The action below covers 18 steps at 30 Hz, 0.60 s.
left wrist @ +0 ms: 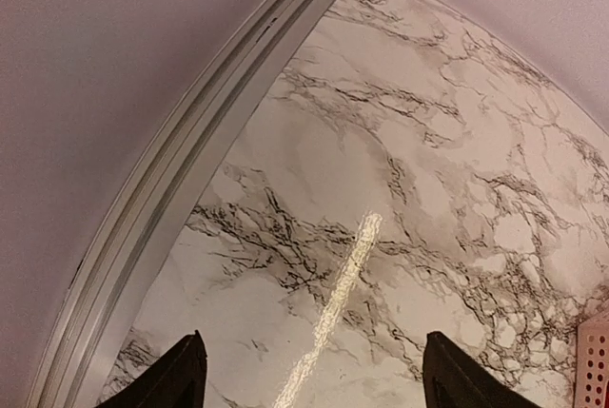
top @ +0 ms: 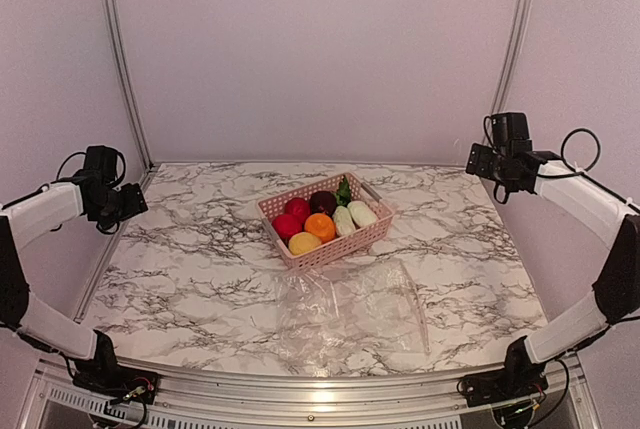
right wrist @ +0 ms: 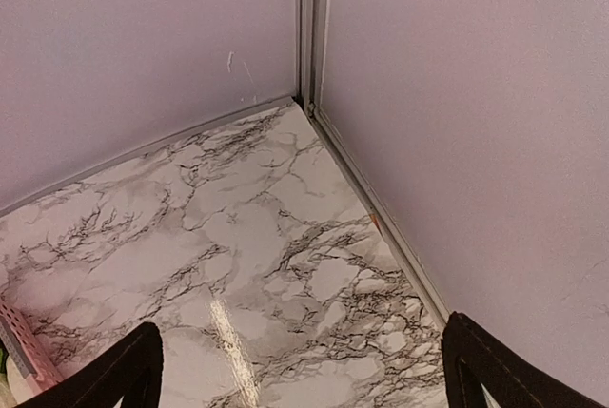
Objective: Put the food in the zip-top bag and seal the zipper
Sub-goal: Adjust the bin at the corner of the board.
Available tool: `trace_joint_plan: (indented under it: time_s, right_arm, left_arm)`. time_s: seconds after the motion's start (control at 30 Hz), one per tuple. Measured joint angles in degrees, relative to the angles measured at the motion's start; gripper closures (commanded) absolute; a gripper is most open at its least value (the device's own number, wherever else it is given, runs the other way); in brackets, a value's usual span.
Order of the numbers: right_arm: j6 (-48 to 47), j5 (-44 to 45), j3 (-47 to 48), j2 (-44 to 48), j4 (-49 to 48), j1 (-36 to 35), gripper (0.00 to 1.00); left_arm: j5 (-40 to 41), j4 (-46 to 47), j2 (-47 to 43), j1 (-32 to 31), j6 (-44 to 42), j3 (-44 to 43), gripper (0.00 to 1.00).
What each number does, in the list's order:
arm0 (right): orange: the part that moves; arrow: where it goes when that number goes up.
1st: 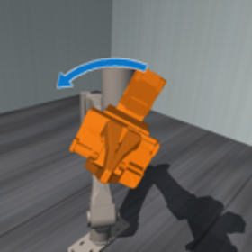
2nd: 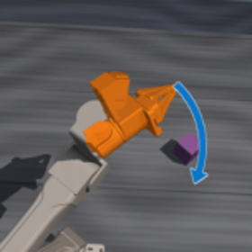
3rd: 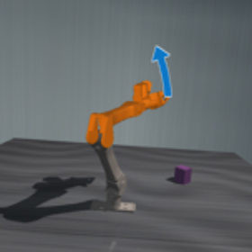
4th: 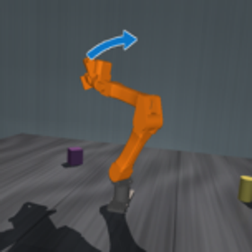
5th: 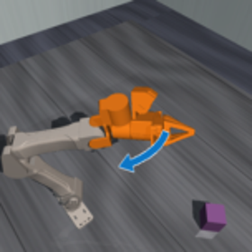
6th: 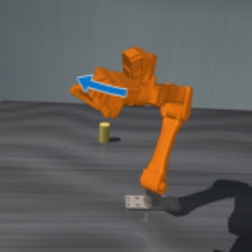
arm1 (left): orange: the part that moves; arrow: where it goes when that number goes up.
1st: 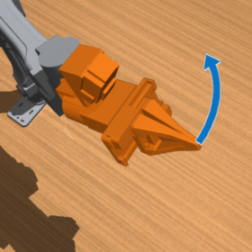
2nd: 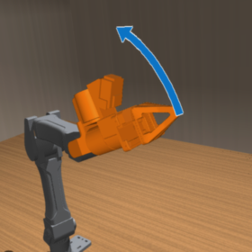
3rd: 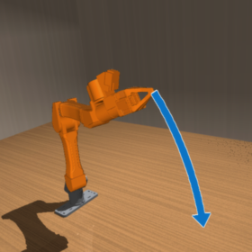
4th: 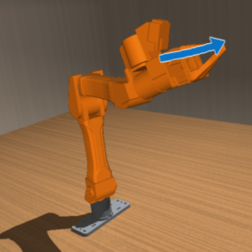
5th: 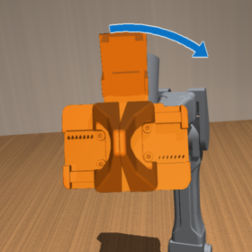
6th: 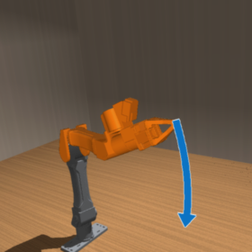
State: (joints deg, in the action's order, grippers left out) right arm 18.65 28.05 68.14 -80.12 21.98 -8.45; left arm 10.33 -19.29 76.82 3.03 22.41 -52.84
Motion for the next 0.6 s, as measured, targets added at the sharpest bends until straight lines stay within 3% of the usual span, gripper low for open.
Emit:
trace_joint_plan:
  time_s: [0.1, 0.2, 0.4, 0.6]
  right_arm:
    - [1.2, -1.4, -1.5, -0.2, 0.0, 0.0, 0.02]
    - [1.1, -4.8, -3.6, -0.1, -0.4, -0.7, 0.04]
    - [-1.6, -22.2, -8.1, 0.9, -4.4, -3.6, 0.19]
    - [-5.2, -34.2, -6.5, -2.4, -6.8, -14.6, 0.26]
  left_arm:
    - [-3.9, 0.5, 0.6, -3.6, 0.4, 0.0, 0.20]
    - [-5.8, 1.1, 0.9, -11.1, 1.0, -0.8, 0.19]
    - [-6.9, 2.1, 3.6, -27.8, 5.6, -6.3, 0.19]
    - [-7.3, 0.1, 13.3, -39.1, 7.9, -17.7, 0.21]
